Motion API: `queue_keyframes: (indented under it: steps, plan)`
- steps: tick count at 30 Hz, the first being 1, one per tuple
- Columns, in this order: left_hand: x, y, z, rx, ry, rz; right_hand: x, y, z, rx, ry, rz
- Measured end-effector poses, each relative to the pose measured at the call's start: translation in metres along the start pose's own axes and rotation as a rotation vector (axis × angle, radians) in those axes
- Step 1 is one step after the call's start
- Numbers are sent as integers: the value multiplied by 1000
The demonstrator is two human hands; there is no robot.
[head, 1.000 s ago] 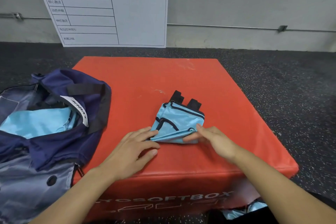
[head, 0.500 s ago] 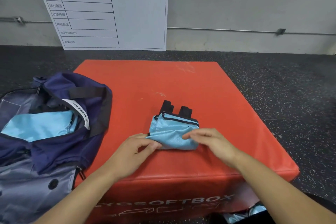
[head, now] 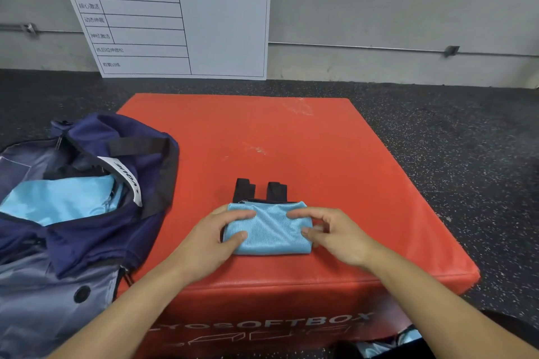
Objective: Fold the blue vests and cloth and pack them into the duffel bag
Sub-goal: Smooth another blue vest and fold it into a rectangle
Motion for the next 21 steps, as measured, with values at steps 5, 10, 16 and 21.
queue_keyframes:
  steps: [5,10,16,21]
  plan:
    - [-10,9,2,12,0,163,0,7,3,93,-39,-235]
    - [-1,12,2,150,130,579,-5,14,6,107,-56,-497]
    - [1,26,4,34,182,637,-24,28,3,161,-275,-799]
    - [-13,15,6,-2,-46,521,-13,38,4,117,-125,-749]
Point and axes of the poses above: each hand's wrist, its own z-axis towards the middle knuckle, its own y-axis out of the palm, x = y × z, the point moved 3 cm from there along z, towards the middle knuckle, and after that the axes turned 2 degrees about z, right-handed, at the moved point
